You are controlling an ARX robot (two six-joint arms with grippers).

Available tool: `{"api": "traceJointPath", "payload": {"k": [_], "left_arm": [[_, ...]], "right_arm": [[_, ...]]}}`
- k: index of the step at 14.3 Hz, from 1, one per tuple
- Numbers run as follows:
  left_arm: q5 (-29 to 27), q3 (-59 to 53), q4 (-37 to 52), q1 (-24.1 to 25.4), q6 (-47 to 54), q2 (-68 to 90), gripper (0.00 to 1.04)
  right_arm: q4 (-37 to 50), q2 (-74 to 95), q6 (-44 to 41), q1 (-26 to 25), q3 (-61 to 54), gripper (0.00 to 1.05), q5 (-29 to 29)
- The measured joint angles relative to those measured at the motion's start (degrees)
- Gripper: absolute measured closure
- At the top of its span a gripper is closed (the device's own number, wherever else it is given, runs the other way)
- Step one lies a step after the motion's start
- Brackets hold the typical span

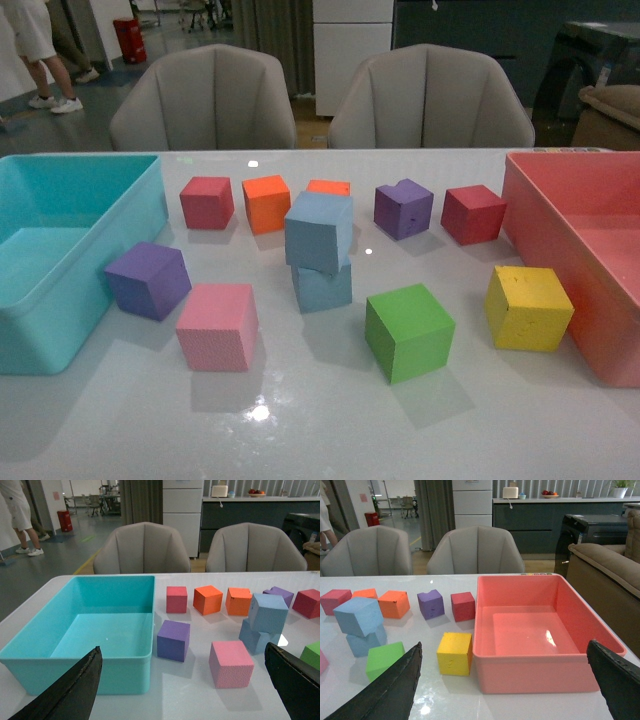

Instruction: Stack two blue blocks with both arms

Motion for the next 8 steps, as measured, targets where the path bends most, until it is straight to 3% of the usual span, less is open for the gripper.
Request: {"api": "traceJointPath", "payload": {"k": [8], "left_arm": [[0.0, 0.0, 0.0, 0.0, 0.0, 0.0, 0.07]], "right_arm": [[0.0, 0.0, 0.0, 0.0, 0.0, 0.06, 0.0]]}}
